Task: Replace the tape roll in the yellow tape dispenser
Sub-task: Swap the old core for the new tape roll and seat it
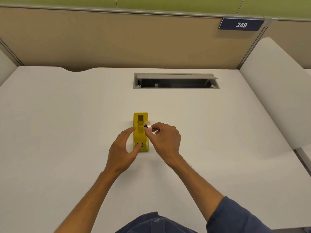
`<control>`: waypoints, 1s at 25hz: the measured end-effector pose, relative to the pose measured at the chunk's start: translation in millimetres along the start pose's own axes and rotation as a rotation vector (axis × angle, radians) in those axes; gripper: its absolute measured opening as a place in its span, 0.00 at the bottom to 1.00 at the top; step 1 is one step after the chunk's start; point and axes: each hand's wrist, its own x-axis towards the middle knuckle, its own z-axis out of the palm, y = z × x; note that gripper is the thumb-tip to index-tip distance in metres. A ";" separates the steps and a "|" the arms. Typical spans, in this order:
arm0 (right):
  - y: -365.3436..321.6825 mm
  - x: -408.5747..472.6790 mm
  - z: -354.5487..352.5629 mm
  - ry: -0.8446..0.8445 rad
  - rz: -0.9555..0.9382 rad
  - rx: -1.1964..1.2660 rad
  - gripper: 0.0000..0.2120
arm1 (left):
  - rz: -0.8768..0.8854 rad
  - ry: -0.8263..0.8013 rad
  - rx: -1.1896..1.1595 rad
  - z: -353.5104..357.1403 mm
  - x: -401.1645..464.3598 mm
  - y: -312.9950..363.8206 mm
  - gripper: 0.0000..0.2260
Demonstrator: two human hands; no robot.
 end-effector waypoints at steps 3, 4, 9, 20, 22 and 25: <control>-2.3 15.8 12.7 -0.016 0.024 0.006 0.14 | -0.047 -0.019 0.231 2.1 -15.2 -31.5 0.25; -3.4 20.5 16.5 -0.018 0.025 0.005 0.14 | -0.070 -0.050 0.296 2.8 -19.5 -42.9 0.27; -13.1 39.8 32.3 -0.047 0.002 -0.051 0.15 | -0.079 -0.152 0.499 7.4 -35.4 -81.3 0.29; -15.5 49.5 51.8 -0.084 -0.001 -0.223 0.17 | -0.101 -0.151 0.494 11.2 -35.4 -81.9 0.31; -15.8 49.8 51.3 -0.079 0.000 -0.229 0.16 | -0.101 -0.151 0.495 11.6 -35.5 -83.4 0.31; -15.4 49.1 52.8 -0.080 0.000 -0.247 0.16 | -0.098 -0.147 0.494 11.6 -35.6 -84.9 0.30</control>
